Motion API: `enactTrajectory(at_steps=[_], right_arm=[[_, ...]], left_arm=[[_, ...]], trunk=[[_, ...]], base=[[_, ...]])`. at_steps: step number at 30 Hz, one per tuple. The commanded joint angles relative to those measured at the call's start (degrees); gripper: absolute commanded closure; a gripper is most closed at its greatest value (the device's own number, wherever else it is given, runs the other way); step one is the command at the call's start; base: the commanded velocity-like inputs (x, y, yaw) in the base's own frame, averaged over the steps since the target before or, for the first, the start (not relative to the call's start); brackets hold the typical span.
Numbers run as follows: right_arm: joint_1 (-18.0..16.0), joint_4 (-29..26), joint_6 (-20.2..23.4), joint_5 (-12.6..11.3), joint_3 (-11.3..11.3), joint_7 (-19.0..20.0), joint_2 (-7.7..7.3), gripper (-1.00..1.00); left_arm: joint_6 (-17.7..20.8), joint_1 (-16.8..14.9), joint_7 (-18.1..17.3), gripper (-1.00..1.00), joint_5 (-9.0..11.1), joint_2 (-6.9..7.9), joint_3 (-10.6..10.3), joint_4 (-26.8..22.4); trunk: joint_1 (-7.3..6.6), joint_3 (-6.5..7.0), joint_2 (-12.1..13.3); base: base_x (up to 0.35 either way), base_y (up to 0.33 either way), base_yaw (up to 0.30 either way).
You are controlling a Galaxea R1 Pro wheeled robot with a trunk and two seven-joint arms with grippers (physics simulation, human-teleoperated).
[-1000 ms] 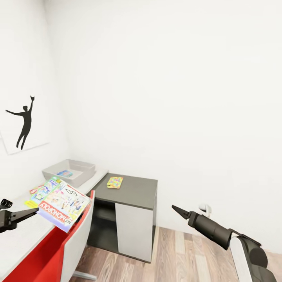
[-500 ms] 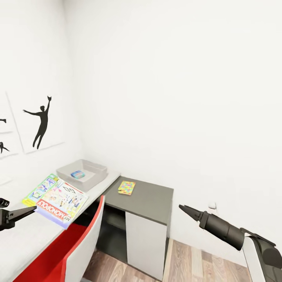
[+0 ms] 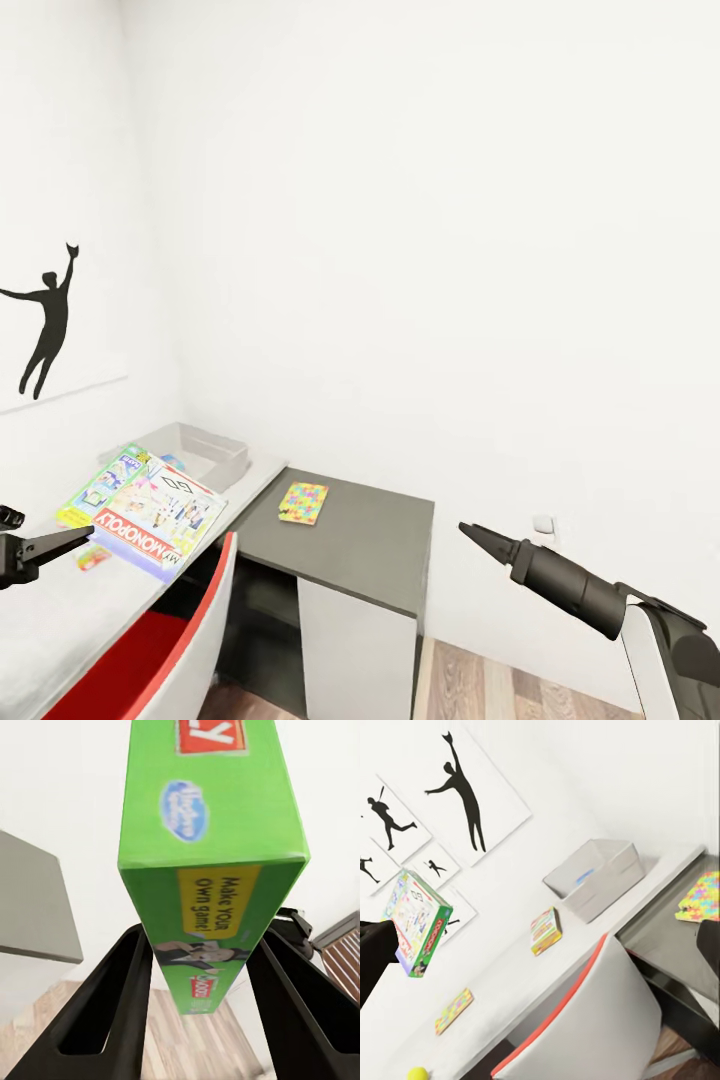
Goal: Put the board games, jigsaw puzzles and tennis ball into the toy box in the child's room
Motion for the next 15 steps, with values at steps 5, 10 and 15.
enactTrajectory(at_steps=[5, 10, 15], right_arm=[[0.0, 0.0, 0.3, -0.1, 0.0, 0.1, -0.01, -1.0], [0.0, 0.0, 0.2, -0.1, 0.0, 0.1, -0.04, -1.0], [0.0, 0.0, 0.2, 0.0, 0.0, 0.0, -0.06, -1.0]], left_arm=[[0.5, 0.0, -0.2, 1.0, 0.1, 0.03, 0.0, 0.0], [0.5, 0.0, -0.2, 1.0, 0.1, 0.03, 0.0, 0.0], [0.5, 0.0, -0.2, 1.0, 0.1, 0.04, 0.0, 0.0]], trunk=[[0.05, 0.23, 0.0], [0.05, 0.34, 0.0], [0.05, 0.36, 0.0]], base=[[0.328, 0.07, -0.24], [0.313, 0.171, -0.105], [0.304, 0.183, -0.017]])
